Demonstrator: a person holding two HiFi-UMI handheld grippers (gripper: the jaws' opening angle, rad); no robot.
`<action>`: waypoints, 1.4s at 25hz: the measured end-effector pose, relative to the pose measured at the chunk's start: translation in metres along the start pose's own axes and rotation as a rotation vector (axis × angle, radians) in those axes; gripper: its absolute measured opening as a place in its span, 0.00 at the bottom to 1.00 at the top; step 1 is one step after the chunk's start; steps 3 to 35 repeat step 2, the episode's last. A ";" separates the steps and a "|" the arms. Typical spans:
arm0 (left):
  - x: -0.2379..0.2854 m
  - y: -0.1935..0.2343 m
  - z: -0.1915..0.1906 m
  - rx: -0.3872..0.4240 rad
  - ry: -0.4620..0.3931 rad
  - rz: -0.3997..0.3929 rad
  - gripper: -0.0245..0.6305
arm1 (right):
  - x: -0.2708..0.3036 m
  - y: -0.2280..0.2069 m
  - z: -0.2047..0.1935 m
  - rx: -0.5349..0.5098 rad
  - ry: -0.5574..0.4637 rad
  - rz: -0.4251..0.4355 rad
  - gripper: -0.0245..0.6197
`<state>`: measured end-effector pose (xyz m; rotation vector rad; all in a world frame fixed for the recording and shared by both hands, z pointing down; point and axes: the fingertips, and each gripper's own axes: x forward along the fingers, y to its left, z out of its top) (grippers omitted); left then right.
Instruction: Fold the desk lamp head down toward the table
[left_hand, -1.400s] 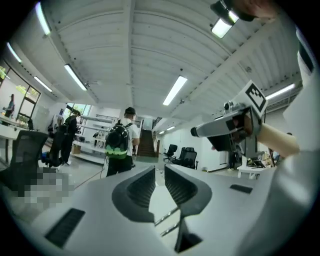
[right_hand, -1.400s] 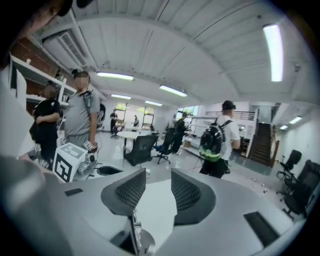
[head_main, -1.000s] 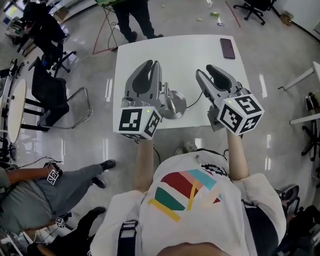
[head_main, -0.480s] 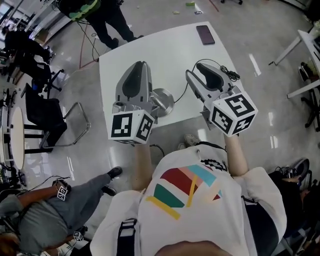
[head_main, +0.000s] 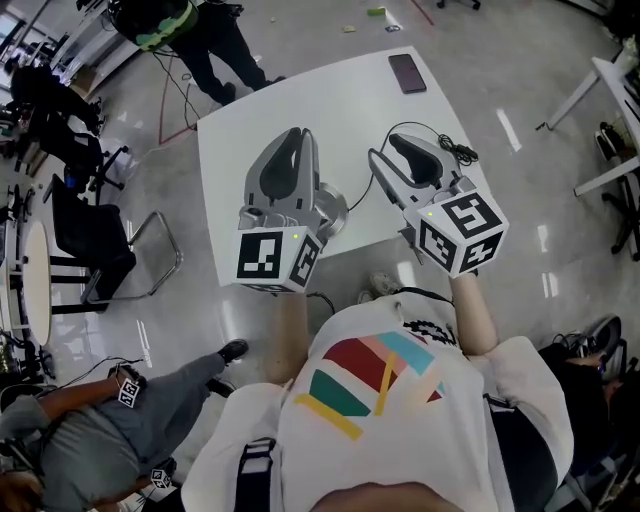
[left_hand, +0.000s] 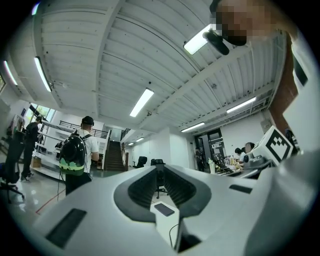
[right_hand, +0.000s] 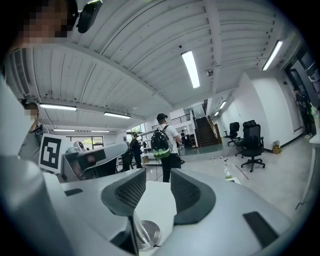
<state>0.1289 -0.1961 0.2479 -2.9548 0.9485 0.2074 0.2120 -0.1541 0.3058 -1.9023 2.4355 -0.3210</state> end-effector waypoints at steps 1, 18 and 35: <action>-0.002 0.001 -0.001 0.005 0.008 0.007 0.17 | -0.001 0.002 0.000 -0.002 0.006 -0.001 0.29; -0.004 0.002 -0.002 0.010 0.017 0.015 0.17 | -0.001 0.003 0.000 -0.004 0.012 -0.002 0.29; -0.004 0.002 -0.002 0.010 0.017 0.015 0.17 | -0.001 0.003 0.000 -0.004 0.012 -0.002 0.29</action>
